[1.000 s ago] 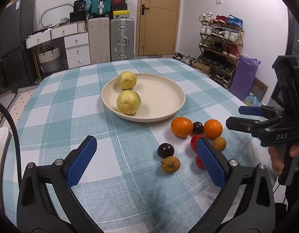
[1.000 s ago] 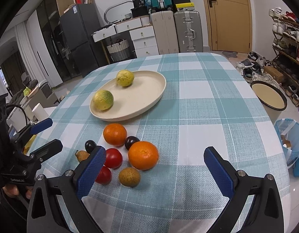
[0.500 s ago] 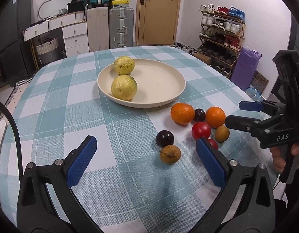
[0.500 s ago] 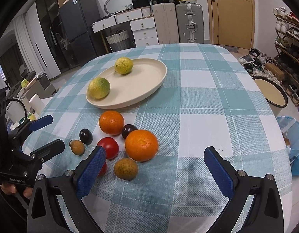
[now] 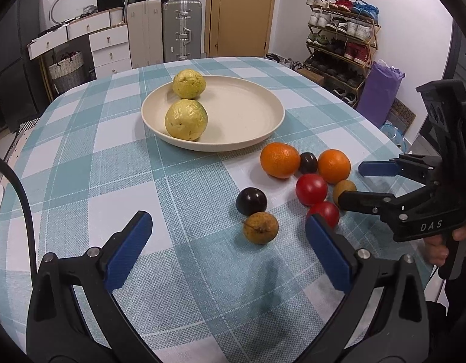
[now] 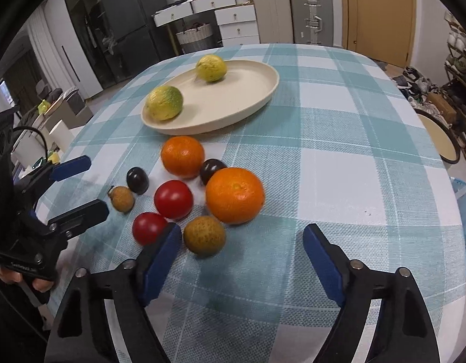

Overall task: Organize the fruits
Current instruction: 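Move both grippers back toward the remaining small fruits, then grasp a brown longan with the left gripper while the right gripper grasps another longan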

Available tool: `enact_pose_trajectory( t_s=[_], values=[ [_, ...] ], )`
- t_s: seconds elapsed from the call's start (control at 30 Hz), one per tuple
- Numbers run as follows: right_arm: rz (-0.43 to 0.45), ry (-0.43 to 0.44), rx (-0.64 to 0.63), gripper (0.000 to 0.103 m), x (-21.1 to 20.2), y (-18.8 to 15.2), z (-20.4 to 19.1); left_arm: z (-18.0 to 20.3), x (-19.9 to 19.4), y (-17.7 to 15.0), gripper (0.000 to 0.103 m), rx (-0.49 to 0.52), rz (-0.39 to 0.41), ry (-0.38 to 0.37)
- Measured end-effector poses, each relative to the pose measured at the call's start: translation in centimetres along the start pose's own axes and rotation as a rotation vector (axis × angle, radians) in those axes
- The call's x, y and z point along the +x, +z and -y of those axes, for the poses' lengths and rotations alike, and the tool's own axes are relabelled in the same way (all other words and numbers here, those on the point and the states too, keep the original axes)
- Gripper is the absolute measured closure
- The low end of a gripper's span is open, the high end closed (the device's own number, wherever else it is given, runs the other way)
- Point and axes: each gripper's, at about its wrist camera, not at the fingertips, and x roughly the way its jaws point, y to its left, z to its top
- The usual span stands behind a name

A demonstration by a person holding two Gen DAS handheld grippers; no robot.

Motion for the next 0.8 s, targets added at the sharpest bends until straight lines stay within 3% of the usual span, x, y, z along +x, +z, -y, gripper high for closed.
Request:
enact_pose_trajectory(
  t_s=[0.27,0.57,0.63,0.8],
  values=[
    [-0.010,0.045,-0.047,0.032,-0.2,-0.2,-1.1,0.0,0.6,-0.2,0.008,0.004,-0.037,-0.012],
    [-0.012,0.078,-0.072,0.055,-0.3,-0.6,-1.6,0.5,1.2,-0.5,0.034,0.022,-0.074,-0.056],
    [-0.014,0.080,-0.073,0.057,-0.4,-0.6,-1.7,0.6,1.3,-0.5,0.044,0.024,-0.082,-0.067],
    [-0.008,0.110,-0.070,0.059,-0.5,-0.7,-1.6,0.7,1.6,-0.5,0.056,0.019,-0.093,-0.099]
  ],
)
